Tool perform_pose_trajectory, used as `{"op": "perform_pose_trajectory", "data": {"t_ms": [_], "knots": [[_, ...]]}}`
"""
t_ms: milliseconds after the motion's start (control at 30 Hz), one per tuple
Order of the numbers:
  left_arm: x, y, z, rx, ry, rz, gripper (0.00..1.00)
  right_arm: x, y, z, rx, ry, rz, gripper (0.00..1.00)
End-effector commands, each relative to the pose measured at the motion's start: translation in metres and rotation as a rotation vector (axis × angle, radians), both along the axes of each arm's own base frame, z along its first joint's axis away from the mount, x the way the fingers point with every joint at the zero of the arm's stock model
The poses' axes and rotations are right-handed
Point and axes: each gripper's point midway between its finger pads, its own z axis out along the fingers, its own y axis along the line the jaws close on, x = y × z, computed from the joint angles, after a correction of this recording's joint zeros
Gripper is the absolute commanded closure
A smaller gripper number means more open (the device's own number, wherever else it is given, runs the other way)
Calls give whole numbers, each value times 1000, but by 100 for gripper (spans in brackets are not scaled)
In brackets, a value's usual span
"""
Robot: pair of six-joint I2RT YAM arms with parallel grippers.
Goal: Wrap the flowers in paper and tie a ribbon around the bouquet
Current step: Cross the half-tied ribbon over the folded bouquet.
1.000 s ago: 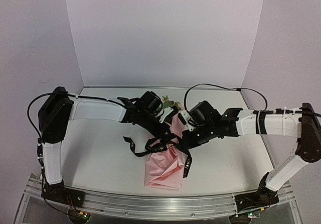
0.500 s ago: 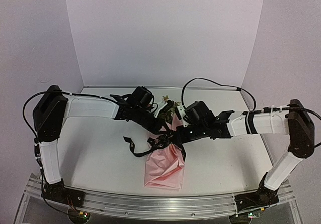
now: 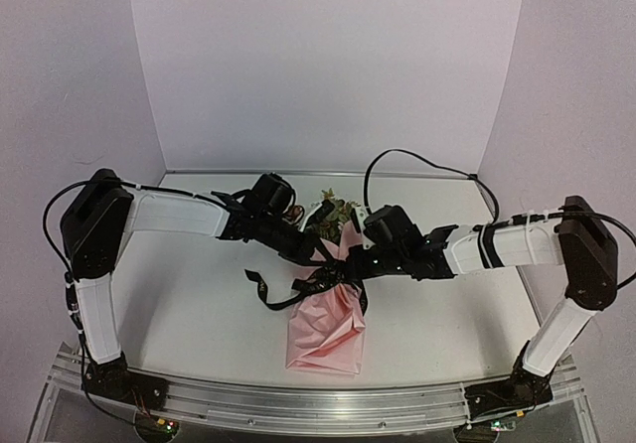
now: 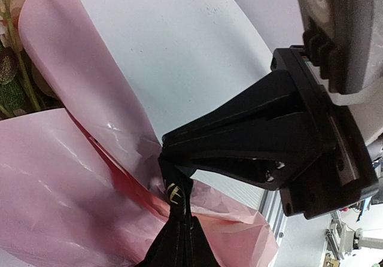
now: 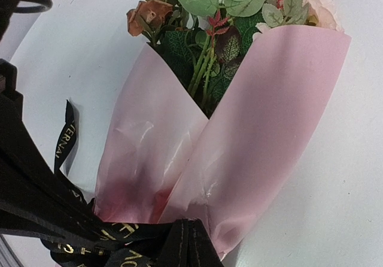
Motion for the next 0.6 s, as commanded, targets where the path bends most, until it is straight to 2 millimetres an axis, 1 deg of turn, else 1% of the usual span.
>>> {"op": "perform_pose_trajectory", "data": {"t_ms": [0,133,233,367,433,500,567], "knots": [[9,-3,54,-150,-24,17,100,2,8,4,16,-31,2,100],[10,-2,56,-165,16,20,100,-1,8,5,21,-34,5,100],[9,-3,56,-168,25,16,100,-1,8,10,37,-42,2,100],[6,-2,52,-160,47,11,100,3,4,16,39,-60,-27,100],[10,0,44,-135,53,39,100,3,4,15,38,-58,-32,100],[18,3,30,-85,64,83,100,1,4,14,43,-50,-22,100],[26,8,17,-45,79,122,100,-3,4,14,42,-40,-2,97]]}}
